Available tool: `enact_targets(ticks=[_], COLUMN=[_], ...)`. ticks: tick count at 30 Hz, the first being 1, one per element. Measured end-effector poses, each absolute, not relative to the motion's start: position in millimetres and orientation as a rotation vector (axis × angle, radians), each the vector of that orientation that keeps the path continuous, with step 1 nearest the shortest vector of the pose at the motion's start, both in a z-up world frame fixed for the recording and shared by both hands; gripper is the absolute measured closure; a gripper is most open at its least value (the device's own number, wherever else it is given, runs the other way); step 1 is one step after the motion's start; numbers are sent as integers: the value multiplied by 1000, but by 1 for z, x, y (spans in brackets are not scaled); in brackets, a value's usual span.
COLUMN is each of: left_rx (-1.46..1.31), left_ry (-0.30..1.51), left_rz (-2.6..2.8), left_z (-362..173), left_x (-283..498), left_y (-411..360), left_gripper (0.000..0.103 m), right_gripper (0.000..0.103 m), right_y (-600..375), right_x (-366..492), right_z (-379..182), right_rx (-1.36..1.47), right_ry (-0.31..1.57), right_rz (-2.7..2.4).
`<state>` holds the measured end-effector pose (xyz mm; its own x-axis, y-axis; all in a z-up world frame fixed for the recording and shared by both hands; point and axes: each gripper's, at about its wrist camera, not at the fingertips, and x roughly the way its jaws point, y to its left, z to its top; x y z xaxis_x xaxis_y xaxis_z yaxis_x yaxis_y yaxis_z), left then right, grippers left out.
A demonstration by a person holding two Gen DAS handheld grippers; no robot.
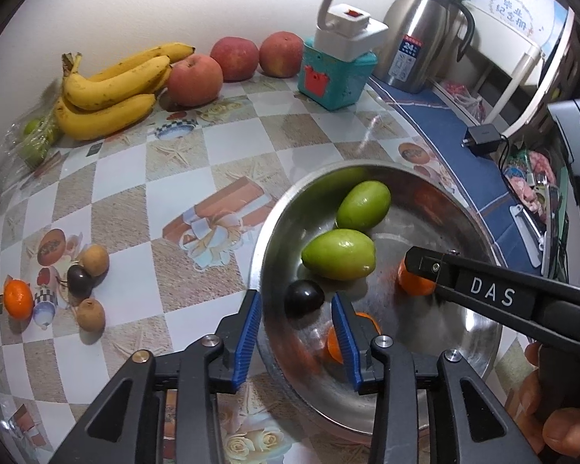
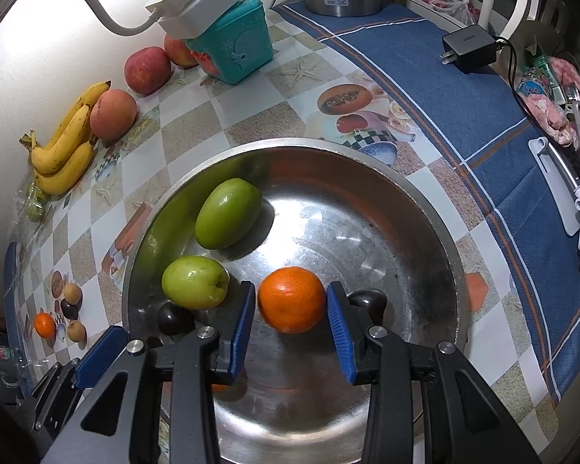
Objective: Organize fruits
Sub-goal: 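Open both grippers to drop the orange and plum into the bowl, then withdraw both grippers from the bowl toward the fruit pile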
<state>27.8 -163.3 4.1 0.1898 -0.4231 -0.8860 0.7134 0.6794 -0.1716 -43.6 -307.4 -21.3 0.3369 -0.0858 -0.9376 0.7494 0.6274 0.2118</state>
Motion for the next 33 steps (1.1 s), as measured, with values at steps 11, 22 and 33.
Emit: enact_targets(ticks=[11, 22, 33], left_rx=[237, 124, 150], left_ry=[1134, 1289, 1293], left_rz=[-702, -457, -378], left_z=[13, -13, -16], left_x=[51, 86, 89], left_y=[-138, -91, -80], left_gripper=[48, 41, 17], right_gripper=[56, 35, 34], right_y=[-305, -284, -260], right_x=[-44, -33, -22], right_z=[-10, 5, 18], right_rx=[696, 624, 549], right_ry=[1074, 1069, 1055], right_rz=[-611, -556, -496])
